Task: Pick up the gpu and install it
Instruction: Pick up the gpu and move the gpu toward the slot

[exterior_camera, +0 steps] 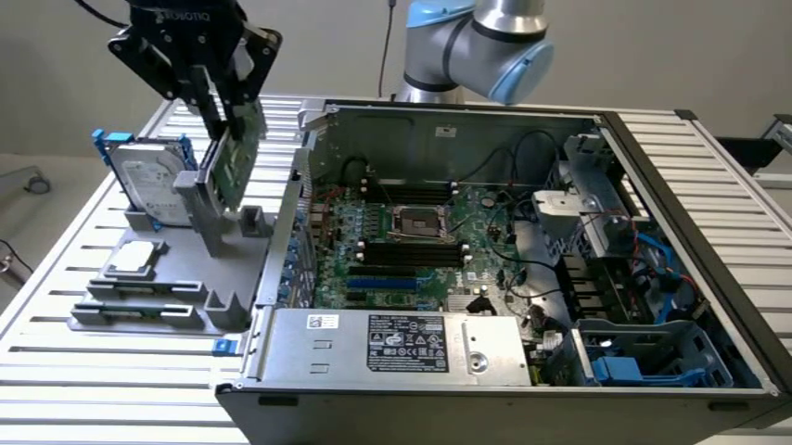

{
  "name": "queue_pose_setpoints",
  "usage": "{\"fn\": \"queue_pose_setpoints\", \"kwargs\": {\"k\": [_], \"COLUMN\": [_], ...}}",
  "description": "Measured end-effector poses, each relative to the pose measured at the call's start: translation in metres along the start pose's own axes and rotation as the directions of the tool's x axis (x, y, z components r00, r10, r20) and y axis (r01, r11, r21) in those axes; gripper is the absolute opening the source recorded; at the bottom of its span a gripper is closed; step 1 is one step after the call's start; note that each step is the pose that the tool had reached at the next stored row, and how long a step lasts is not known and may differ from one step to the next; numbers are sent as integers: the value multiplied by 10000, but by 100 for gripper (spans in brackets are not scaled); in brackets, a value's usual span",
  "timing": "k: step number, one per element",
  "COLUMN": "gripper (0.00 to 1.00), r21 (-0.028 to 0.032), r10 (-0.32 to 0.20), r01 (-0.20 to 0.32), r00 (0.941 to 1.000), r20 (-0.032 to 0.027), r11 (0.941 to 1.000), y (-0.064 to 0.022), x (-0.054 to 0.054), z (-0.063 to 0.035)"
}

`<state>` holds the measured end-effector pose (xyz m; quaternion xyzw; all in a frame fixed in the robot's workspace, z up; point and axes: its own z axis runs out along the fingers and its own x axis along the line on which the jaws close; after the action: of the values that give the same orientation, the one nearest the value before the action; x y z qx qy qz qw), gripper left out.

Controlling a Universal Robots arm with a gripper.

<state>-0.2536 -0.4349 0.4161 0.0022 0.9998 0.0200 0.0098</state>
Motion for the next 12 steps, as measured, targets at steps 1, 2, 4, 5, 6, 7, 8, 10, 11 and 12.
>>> {"fn": "queue_pose_setpoints", "kwargs": {"k": [1,2,4,5,6,7,8,10,11,12], "gripper": [26,26,26,26,26,26,26,26,26,26], "r21": [-3,-7,-25,-41,-58,-80,-106,-159,-189,-213], "r10": [0,0,0,0,1,1,1,3,3,4], "r01": [0,0,0,0,-1,-1,-1,-3,-3,-4], "r00": [10000,10000,10000,10000,10000,10000,10000,10000,10000,10000], "r20": [-1,-1,-1,-1,-1,-1,-2,-1,0,-1], "r11": [10000,10000,10000,10000,10000,10000,9999,9999,9998,9998], "y": [-6,-12,-24,-32,-40,-48,-57,-75,-84,-91], "x": [-39,-80,-166,-216,-260,-306,-351,-442,-491,-536], "z": [-45,-89,-175,-216,-247,-273,-292,-312,-315,-316]}}
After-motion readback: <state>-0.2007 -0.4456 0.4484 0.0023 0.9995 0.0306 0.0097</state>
